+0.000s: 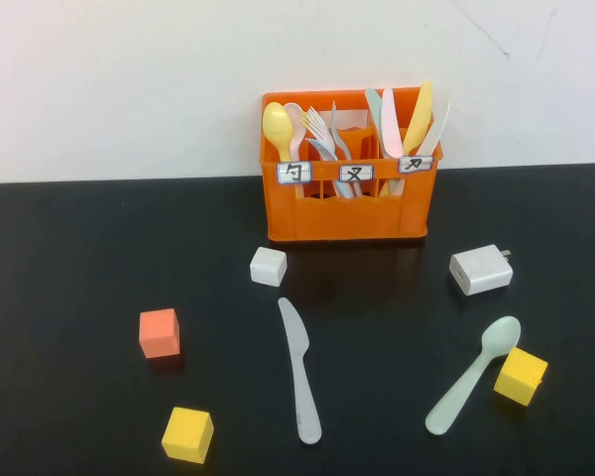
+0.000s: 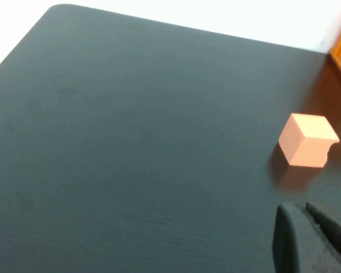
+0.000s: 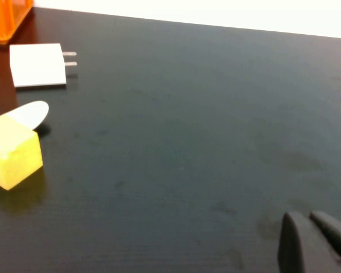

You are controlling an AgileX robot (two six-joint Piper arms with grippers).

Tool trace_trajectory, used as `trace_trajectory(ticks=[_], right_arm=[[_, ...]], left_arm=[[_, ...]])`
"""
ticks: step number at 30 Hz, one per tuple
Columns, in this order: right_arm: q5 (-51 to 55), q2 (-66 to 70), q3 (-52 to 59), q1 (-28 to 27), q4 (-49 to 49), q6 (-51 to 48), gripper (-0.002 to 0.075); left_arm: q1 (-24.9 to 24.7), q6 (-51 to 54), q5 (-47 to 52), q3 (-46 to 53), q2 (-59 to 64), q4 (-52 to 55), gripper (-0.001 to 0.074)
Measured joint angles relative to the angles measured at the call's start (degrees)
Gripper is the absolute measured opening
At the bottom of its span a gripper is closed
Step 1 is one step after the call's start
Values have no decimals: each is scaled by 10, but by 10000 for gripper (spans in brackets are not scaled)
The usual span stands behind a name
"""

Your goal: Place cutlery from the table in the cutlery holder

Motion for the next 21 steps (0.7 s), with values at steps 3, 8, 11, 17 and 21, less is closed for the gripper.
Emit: trace_trajectory(ticks=[3,8,11,17,21], right_arm=[[0,0,0,0,0,0,-2],[-15,0,1,0,0,0,-2],[-51,0,6,0,0,0,-2],[-181,0,6,0,0,0,-2],[-270,0,6,0,0,0,-2]], left_arm=[[0,0,-18,2,0,1,-1],[0,0,-90,2,0,2,-1],[0,0,-158,2,0,2,-1],[0,0,-301,2,0,2,-1],[0,0,-346,2,0,2,-1]])
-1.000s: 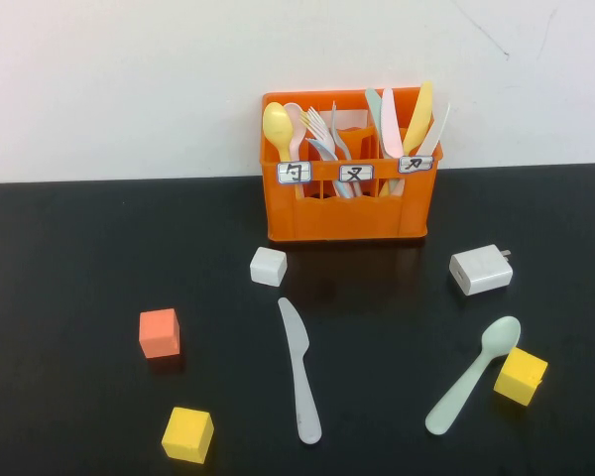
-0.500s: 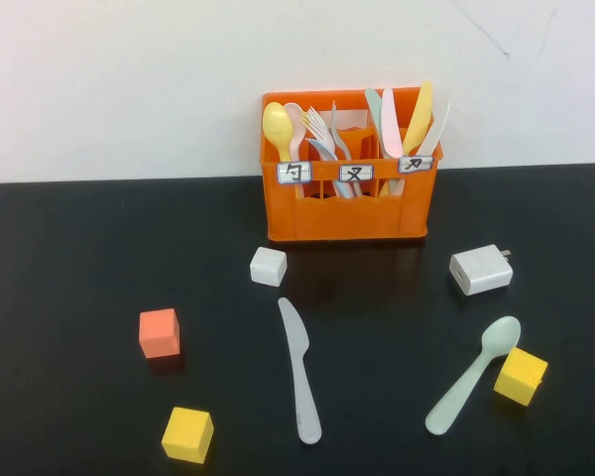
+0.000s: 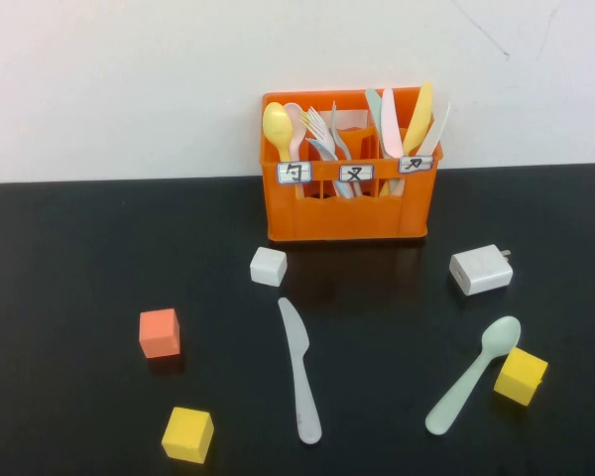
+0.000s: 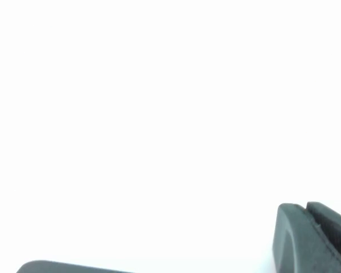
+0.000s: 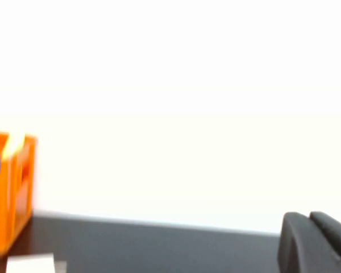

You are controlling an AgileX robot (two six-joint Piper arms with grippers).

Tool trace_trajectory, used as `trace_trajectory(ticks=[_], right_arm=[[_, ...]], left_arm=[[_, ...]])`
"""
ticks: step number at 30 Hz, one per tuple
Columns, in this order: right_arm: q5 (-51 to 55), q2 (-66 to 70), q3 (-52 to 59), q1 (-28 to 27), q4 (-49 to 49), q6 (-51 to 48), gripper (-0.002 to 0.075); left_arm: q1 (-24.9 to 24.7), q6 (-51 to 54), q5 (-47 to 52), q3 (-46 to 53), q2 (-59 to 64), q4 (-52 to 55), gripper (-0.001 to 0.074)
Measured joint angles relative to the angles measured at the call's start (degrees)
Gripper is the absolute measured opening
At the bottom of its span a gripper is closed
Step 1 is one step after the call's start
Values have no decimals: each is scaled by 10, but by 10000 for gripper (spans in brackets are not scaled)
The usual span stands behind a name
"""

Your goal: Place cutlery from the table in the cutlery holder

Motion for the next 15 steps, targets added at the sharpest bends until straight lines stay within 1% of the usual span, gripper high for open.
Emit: trace_trajectory(ticks=[4,9,15], right_arm=[[-46,0,0,0,0,0,-2],[-70,0,0,0,0,0,-2],[-95,0,0,0,0,0,-2]], left_arm=[[0,0,-7,0,0,0,-1],[0,-2,-20,0,0,-11,-1],[0,-29,-25,0,0,-11,-1]])
